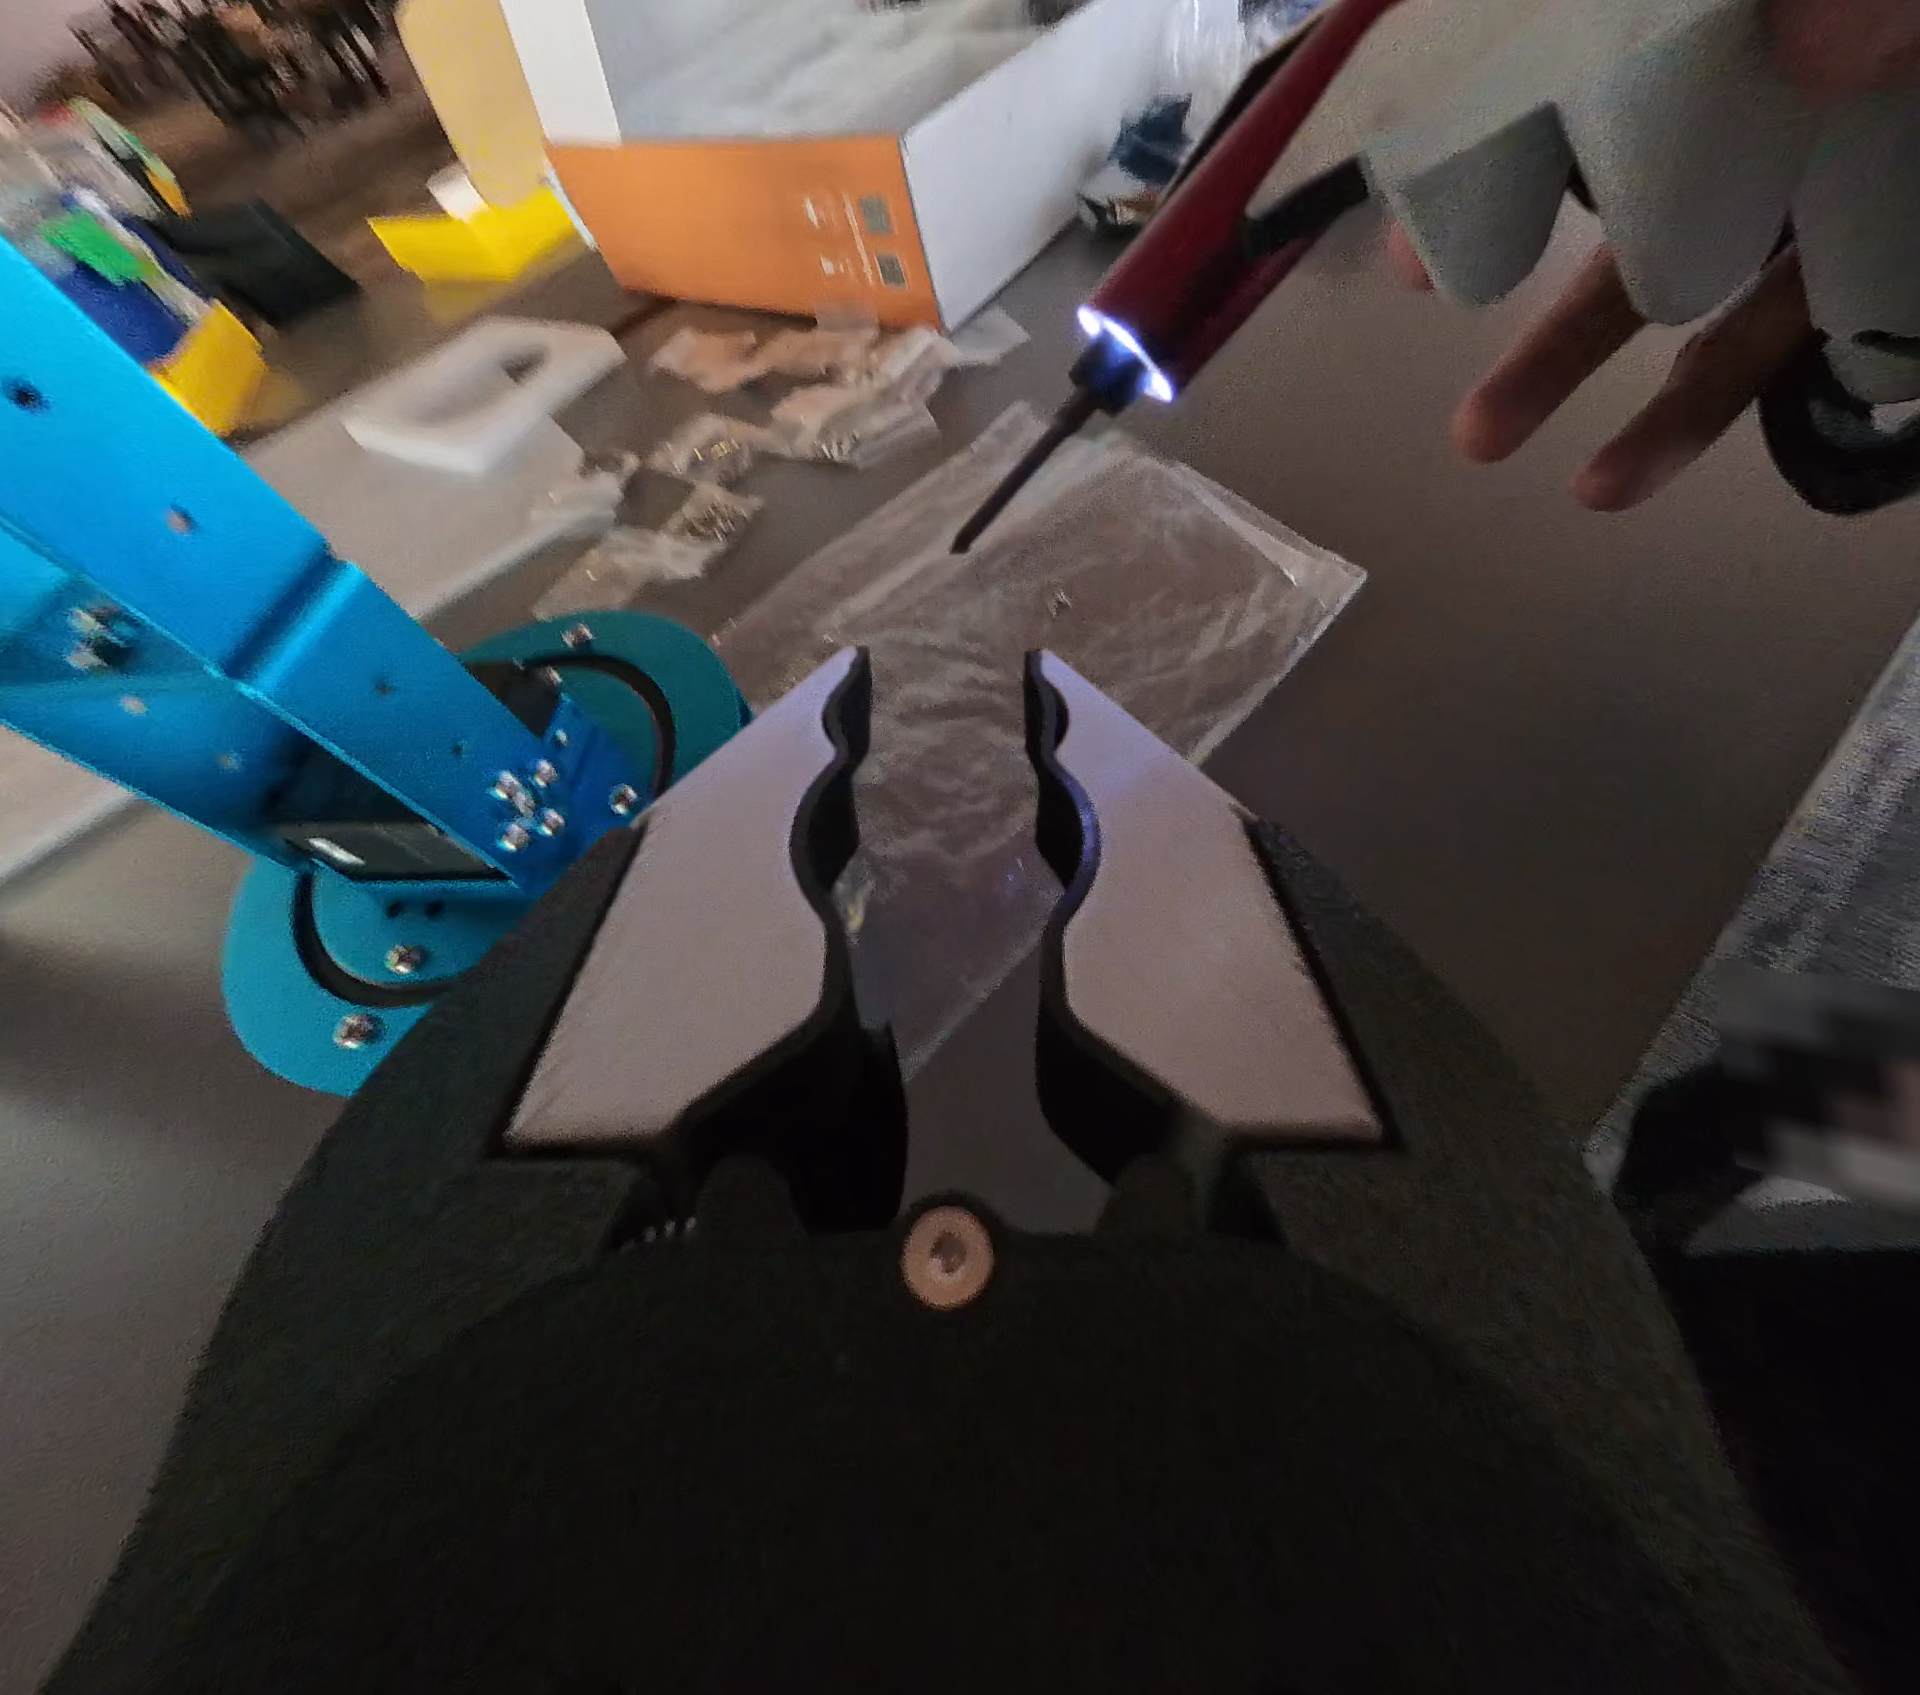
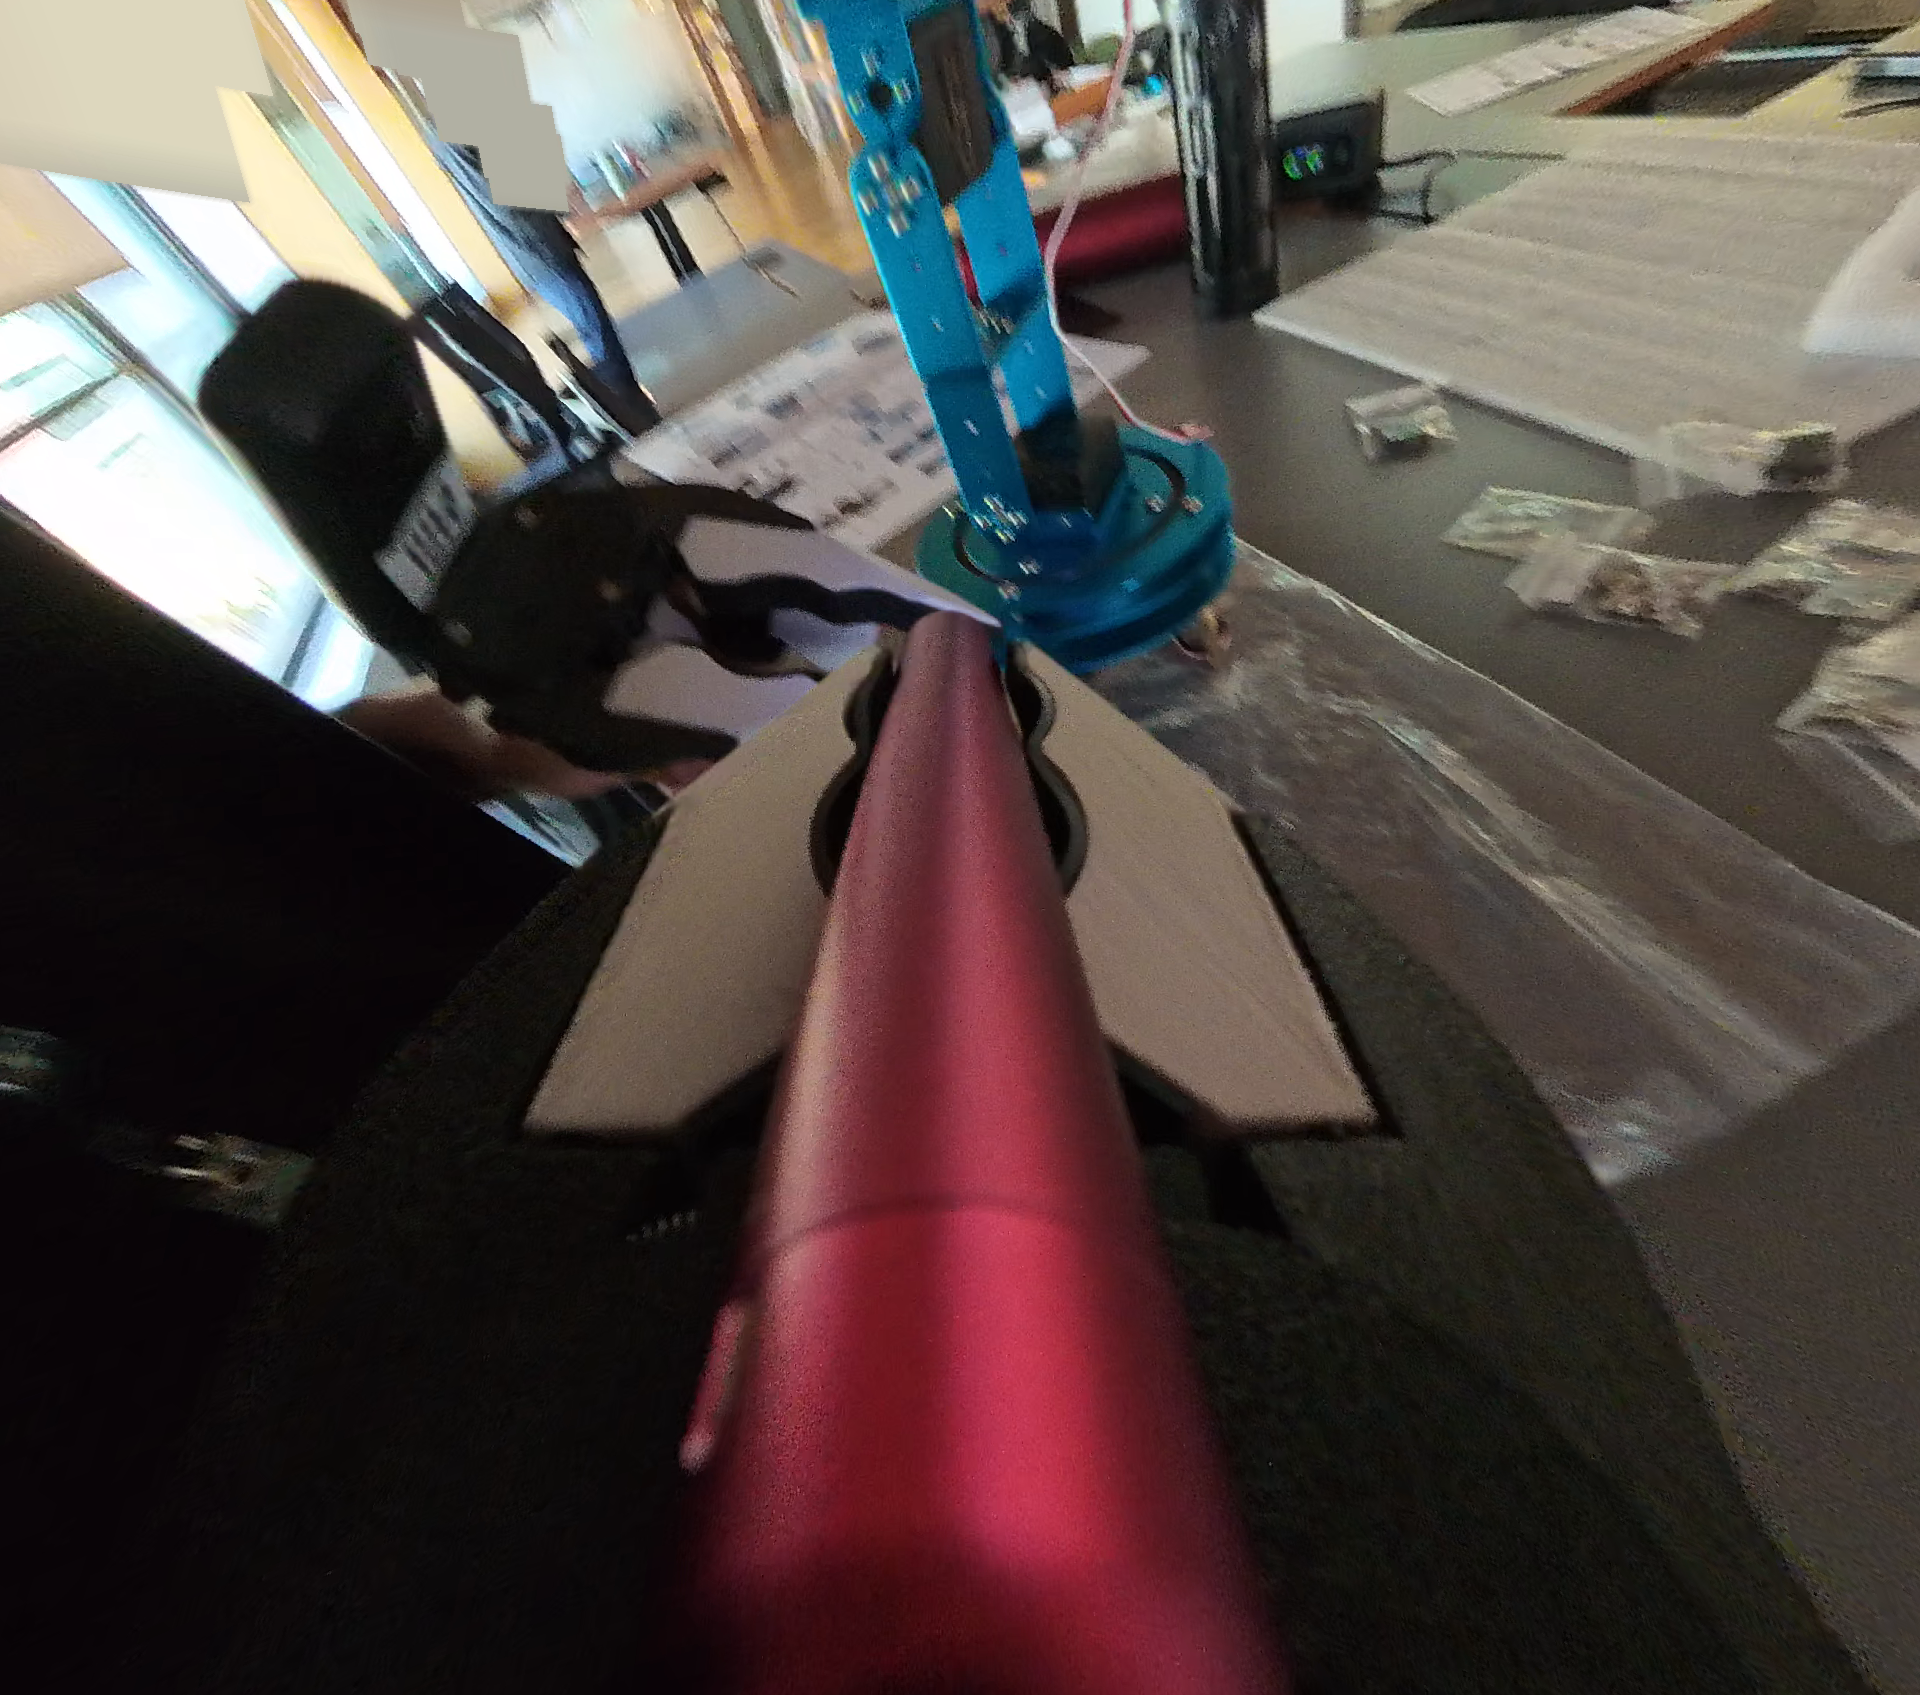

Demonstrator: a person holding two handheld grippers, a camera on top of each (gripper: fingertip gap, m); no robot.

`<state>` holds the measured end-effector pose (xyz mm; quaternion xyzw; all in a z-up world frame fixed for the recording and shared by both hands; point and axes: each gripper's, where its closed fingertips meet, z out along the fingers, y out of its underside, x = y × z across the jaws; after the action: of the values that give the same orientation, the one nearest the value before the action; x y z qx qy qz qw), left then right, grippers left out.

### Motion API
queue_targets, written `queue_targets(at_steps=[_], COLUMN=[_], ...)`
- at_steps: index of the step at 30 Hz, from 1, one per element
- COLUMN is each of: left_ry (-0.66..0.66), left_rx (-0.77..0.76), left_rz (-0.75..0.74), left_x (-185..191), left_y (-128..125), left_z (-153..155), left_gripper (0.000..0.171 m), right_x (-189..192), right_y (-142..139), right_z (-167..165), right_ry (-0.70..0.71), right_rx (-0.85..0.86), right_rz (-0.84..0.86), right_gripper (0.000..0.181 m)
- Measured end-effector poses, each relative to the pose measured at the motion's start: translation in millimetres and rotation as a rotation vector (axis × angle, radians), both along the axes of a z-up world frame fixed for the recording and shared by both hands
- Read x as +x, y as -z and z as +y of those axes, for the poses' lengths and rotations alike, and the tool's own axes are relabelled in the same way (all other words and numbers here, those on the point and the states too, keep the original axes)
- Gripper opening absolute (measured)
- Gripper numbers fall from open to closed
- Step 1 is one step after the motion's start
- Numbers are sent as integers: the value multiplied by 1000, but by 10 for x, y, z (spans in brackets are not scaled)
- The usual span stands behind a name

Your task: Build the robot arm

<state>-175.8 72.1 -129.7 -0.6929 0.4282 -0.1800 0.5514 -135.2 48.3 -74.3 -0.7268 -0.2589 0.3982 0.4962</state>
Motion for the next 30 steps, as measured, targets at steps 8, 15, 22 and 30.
queue_targets(at_steps=[8,15,22,30], left_ry=[-40,-49,-52,-37], left_rx=[219,265,286,304], left_rz=[-83,-101,-84,-32], left_x=[-46,-86,-119,-123], left_y=[-367,-457,-451,-407], left_z=[-42,-70,-69,-73], left_gripper=[18,11,0,0], right_x=[-112,-186,-209,-205], right_y=[-269,-247,-229,-195], right_z=[-64,-104,-102,-95], right_ry=[-66,-93,-98,-102], right_rx=[-81,-119,-121,-103], right_rz=[206,234,213,154], right_gripper=[24,24,24,24])
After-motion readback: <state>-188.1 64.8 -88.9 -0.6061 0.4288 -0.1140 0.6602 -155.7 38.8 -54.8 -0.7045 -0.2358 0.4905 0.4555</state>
